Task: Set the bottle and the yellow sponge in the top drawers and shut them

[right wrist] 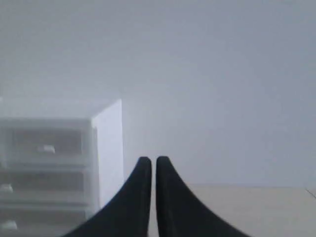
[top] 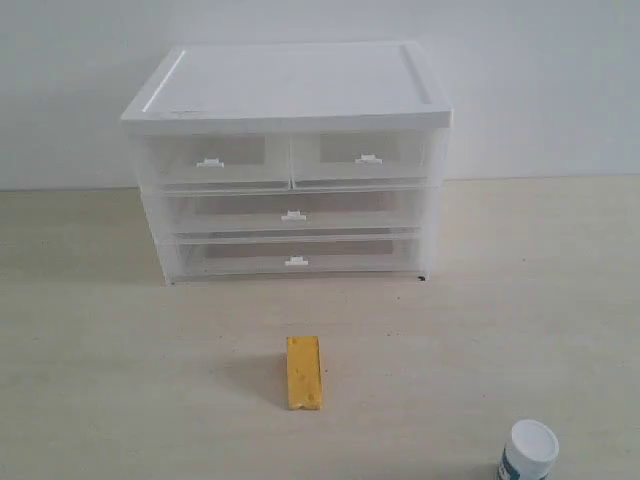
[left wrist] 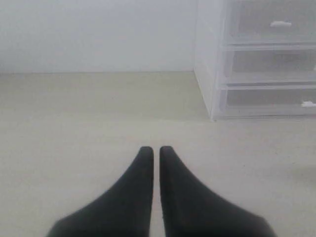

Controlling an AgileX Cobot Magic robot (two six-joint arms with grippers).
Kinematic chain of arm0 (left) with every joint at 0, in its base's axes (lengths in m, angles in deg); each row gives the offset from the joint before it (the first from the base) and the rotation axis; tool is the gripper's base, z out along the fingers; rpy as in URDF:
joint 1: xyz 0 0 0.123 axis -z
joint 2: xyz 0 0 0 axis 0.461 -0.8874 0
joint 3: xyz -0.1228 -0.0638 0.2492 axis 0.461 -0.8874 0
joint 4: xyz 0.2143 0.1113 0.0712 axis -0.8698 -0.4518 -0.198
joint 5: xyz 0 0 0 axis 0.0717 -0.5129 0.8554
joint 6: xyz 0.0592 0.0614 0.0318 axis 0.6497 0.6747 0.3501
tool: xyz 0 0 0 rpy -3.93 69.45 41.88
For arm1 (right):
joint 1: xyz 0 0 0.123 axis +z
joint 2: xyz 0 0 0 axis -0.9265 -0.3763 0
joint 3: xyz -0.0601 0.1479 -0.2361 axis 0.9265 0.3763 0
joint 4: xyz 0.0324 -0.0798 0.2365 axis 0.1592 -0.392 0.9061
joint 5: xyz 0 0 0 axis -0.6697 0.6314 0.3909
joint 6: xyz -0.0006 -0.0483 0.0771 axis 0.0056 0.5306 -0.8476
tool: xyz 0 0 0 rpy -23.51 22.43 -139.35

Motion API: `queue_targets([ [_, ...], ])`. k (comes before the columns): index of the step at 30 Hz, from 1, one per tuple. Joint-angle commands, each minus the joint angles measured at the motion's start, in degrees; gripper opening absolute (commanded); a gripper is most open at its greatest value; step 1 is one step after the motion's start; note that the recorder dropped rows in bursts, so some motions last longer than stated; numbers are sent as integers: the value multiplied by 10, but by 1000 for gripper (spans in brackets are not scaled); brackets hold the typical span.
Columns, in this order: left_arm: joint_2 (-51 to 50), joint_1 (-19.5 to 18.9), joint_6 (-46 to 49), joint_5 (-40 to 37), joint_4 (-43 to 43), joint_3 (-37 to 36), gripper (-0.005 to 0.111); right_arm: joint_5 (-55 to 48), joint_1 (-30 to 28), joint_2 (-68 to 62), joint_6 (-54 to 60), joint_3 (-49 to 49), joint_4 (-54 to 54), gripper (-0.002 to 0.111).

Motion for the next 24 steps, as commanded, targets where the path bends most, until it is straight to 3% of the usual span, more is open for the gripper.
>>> queue_targets([
  [1, 2, -1, 1, 4, 4, -2, 4, 116, -1, 3, -107, 0, 5, 1],
  [9, 2, -1, 1, 4, 4, -2, 4, 121, -1, -82, -79, -92, 0, 1],
  [16, 2, -1, 1, 4, 4, -2, 4, 128, -1, -259, -61, -210, -17, 1],
  [24, 2, -1, 1, 4, 4, -2, 4, 188, -1, -445, -60, -263, -30, 0],
])
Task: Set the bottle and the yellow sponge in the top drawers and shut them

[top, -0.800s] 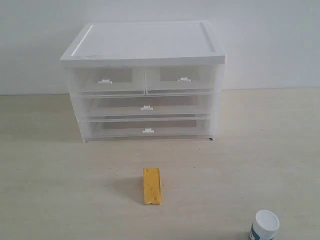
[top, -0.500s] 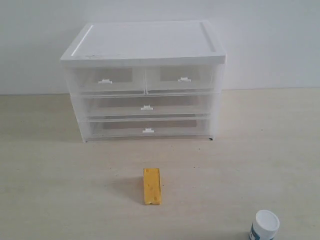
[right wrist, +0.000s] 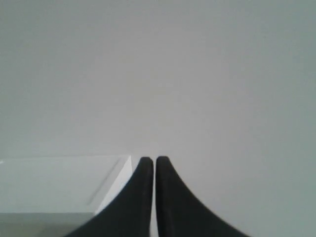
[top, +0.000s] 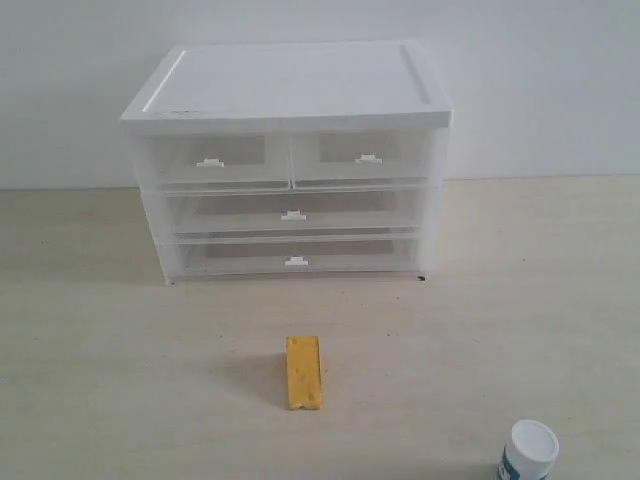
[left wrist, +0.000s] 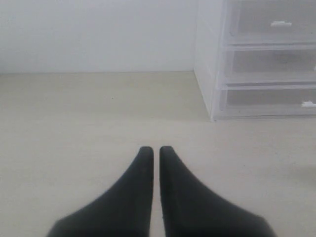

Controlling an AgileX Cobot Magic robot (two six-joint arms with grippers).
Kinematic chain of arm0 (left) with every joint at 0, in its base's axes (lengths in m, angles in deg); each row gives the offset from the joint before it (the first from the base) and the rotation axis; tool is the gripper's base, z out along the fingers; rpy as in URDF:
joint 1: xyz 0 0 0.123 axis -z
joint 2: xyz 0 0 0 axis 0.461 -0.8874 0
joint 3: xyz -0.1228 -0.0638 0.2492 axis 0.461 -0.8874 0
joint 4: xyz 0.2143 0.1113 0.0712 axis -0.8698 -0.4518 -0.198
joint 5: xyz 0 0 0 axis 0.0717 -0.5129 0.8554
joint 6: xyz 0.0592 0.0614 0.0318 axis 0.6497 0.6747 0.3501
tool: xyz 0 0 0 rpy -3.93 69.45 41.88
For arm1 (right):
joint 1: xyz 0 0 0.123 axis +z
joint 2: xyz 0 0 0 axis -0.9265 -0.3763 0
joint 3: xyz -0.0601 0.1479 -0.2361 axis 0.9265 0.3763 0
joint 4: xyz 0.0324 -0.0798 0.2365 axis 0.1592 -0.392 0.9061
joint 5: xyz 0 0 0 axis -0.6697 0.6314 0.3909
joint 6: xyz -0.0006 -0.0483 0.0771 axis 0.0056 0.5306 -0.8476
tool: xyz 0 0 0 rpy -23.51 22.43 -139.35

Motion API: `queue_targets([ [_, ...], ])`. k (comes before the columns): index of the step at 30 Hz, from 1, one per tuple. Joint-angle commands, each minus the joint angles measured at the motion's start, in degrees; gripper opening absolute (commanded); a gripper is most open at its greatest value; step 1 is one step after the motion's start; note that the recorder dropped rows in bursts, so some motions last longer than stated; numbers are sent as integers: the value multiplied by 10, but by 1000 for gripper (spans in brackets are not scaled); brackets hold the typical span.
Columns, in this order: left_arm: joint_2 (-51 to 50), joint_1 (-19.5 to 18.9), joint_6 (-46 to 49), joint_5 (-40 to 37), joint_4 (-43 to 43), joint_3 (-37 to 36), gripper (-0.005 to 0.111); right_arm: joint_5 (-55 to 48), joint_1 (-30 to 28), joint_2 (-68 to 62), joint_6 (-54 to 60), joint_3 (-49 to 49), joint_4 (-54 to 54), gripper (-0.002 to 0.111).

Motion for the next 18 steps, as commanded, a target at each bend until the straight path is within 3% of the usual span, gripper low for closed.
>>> queue_targets([
  [1, 2, -1, 1, 4, 4, -2, 4, 69, -1, -102, 7, -15, -15, 0],
  [8, 2, -1, 1, 4, 4, -2, 4, 162, 8, -256, 15, -15, -18, 0],
  [10, 2, -1, 1, 4, 4, -2, 4, 189, 41, -297, 55, -15, -1, 0],
  [14, 2, -1, 1, 4, 4, -2, 4, 301, 162, -400, 197, -15, 182, 0],
  [18, 2, -1, 1, 4, 4, -2, 4, 421, 247, -482, 211, -15, 243, 0],
])
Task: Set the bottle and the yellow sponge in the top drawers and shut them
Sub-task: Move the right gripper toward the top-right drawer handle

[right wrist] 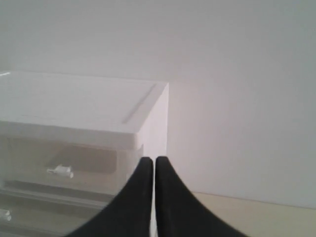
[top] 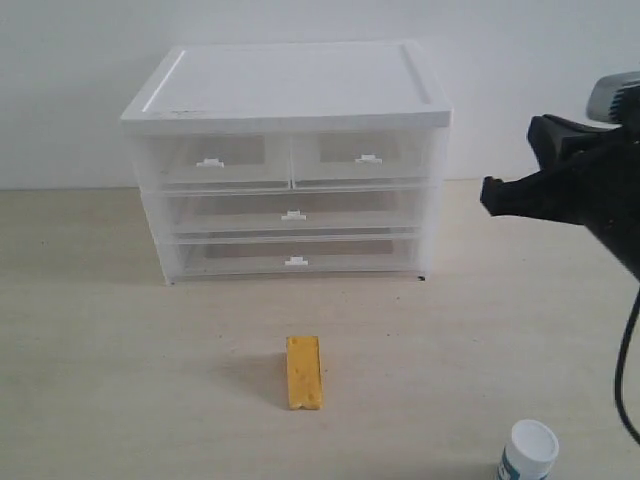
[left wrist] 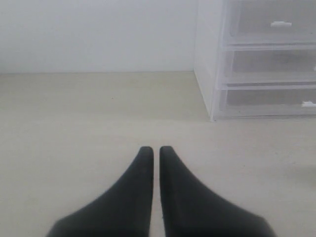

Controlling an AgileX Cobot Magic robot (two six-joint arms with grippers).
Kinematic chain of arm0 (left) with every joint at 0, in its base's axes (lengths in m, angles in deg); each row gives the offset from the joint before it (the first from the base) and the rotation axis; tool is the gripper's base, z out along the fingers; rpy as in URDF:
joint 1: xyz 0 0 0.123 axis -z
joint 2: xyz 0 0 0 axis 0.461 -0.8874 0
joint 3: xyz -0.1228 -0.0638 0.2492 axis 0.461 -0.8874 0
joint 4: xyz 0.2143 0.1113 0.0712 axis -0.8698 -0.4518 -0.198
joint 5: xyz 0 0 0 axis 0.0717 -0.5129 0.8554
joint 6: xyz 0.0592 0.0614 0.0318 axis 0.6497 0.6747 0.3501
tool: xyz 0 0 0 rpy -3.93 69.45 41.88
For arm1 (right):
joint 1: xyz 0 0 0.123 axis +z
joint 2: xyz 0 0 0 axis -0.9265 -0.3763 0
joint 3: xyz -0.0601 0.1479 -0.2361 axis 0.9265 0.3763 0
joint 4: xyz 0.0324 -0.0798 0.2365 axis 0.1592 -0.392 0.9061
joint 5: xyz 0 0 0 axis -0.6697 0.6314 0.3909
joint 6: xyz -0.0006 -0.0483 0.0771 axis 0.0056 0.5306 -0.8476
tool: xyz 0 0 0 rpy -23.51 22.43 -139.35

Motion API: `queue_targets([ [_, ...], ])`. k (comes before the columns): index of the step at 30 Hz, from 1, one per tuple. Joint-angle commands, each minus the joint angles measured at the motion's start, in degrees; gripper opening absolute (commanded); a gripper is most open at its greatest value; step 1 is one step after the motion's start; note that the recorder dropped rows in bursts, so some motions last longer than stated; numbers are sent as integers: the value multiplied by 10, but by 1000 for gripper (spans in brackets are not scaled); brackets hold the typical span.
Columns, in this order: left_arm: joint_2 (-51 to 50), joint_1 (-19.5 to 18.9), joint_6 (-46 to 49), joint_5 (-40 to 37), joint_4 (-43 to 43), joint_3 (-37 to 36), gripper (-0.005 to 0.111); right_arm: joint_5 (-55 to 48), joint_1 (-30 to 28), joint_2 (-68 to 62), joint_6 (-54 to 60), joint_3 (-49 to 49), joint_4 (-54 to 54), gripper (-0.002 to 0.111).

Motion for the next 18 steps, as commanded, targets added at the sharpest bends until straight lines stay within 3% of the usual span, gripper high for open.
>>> queue_targets([
  [1, 2, -1, 1, 4, 4, -2, 4, 121, 70, -72, 13, -3, 66, 0],
  [6, 2, -1, 1, 4, 4, -2, 4, 168, 116, -146, -24, -4, 79, 0],
  [9, 2, -1, 1, 4, 4, -2, 4, 168, 116, -176, -74, -16, 81, 0],
  [18, 2, -1, 1, 4, 4, -2, 4, 168, 116, -224, -82, -70, 72, 0],
])
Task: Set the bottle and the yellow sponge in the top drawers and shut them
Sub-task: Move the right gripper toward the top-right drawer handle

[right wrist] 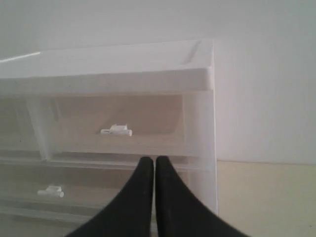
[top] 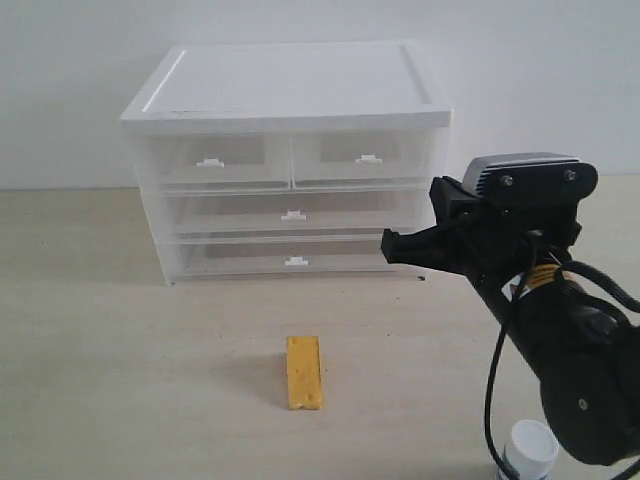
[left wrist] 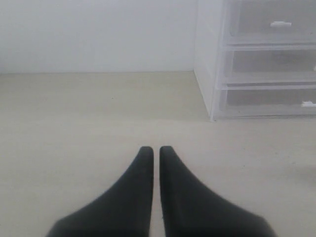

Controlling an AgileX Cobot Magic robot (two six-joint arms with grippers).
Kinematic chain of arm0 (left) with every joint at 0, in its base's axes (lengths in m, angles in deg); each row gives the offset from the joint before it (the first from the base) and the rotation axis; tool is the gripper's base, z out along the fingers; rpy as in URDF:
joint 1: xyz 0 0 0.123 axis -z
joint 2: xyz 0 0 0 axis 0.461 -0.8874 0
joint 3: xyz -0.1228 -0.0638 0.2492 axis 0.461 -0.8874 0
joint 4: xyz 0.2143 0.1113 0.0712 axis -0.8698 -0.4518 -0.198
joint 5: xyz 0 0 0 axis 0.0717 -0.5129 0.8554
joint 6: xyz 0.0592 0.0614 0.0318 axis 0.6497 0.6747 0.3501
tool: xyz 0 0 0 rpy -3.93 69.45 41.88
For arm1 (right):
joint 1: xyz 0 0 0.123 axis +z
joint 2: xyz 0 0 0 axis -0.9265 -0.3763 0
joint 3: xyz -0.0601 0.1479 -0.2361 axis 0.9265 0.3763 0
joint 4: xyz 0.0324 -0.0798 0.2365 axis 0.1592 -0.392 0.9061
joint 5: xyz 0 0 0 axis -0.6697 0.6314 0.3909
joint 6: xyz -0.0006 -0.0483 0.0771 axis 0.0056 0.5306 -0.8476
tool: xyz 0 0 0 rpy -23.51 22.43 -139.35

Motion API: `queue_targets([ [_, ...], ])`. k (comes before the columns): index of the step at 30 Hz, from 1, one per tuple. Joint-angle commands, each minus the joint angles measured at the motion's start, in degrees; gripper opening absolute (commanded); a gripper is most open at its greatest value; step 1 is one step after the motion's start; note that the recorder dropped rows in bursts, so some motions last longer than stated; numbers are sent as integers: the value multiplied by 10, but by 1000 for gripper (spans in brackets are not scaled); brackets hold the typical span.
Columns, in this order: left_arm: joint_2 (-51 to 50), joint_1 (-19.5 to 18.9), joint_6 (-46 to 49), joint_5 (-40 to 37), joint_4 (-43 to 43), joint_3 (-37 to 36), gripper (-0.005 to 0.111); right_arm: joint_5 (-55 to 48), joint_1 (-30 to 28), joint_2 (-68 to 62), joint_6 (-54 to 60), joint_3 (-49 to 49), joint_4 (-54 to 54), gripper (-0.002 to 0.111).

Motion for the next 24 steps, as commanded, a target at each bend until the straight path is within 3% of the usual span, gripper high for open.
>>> queue_targets([
  [1, 2, -1, 1, 4, 4, -2, 4, 8, 0, -20, -2, -30, -7, 0],
  [17, 2, -1, 1, 4, 4, -2, 4, -18, 11, -75, 38, -96, -8, 0],
  [24, 2, -1, 1, 4, 4, -2, 4, -11, 58, -94, 106, -138, 104, 0],
])
